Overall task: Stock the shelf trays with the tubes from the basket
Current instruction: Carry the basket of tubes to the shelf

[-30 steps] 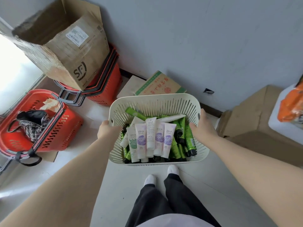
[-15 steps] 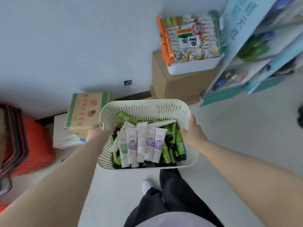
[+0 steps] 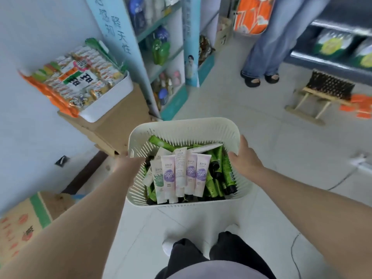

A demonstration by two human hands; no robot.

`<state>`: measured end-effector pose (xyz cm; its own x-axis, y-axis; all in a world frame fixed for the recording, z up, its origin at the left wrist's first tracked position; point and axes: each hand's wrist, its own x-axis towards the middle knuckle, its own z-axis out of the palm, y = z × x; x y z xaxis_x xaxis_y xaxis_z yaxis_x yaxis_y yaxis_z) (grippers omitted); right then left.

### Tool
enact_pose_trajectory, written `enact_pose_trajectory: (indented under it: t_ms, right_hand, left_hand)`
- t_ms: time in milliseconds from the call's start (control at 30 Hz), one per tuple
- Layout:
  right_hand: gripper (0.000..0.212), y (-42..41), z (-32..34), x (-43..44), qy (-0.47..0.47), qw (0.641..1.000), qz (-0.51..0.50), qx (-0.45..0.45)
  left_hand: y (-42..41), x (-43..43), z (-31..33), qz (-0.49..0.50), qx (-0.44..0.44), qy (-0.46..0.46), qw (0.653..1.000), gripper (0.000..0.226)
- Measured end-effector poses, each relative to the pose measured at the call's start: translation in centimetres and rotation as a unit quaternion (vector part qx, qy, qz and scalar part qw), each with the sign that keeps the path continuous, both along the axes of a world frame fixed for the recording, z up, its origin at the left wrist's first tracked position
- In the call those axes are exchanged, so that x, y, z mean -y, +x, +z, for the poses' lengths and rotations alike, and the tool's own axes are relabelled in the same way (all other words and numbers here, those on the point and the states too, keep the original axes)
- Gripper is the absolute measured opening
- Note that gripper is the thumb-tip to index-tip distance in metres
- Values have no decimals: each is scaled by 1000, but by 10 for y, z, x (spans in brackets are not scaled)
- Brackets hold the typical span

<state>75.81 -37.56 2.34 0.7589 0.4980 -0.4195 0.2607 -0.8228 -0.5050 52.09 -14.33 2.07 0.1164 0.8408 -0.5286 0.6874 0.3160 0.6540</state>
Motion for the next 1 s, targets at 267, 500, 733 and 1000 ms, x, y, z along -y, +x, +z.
enact_pose_trajectory:
  t_ms: [267,500,733,1000]
  right_hand:
    - [75,94,3,160,2,986,-165,-33]
    - [70,143,9,276,1,938,-347,-19]
    - [54,180,18,351,-8,871,-490,1]
    - [51,220,20,395,20,763,-646,22]
  left_hand:
    - [191,92,1,-145,12,3,989,45]
    - [345,182,-2,-327,37,-1,944,56]
    - [485,265,-3,-477,43,-19,878,49]
    - [630,356,8,-632,52,-19,773,35]
